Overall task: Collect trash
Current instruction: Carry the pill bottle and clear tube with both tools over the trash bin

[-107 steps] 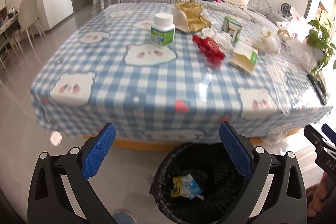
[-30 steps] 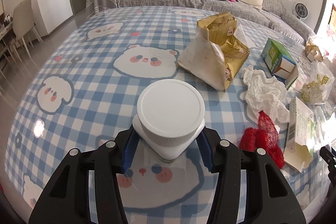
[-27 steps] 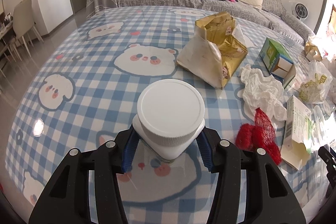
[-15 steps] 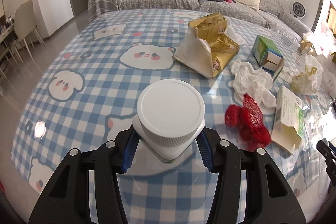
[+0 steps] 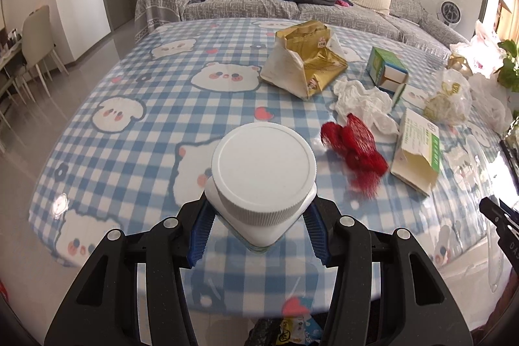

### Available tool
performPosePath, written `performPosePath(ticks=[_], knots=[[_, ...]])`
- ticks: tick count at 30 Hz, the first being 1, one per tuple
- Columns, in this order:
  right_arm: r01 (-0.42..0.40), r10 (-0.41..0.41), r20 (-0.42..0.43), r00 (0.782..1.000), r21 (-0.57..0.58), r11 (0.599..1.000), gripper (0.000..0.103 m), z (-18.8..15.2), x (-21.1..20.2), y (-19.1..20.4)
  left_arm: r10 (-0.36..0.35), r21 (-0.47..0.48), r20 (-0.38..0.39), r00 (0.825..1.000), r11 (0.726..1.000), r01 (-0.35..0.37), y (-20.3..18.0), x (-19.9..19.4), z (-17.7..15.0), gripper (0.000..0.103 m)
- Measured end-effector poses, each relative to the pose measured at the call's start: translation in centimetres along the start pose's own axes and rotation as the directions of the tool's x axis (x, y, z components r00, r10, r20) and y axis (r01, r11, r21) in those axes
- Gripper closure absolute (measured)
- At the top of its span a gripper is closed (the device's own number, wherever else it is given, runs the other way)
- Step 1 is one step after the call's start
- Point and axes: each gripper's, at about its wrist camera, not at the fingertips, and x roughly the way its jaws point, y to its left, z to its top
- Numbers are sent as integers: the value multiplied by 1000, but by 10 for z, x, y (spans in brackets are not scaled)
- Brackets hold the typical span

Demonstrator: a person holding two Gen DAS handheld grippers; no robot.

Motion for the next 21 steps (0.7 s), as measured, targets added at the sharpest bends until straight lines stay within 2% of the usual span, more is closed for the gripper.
performPosePath(ticks=[7,21], knots=[[-10,10,21,1000,-6,1000,78,-11,-21,0,-10,2,-14,1000,1000,10,-2,-19,-20,53],[-41,42,44,998,-19,999,78,-38,-54,10,-59,11,21,998,998,58,-11,-57,-60,53]])
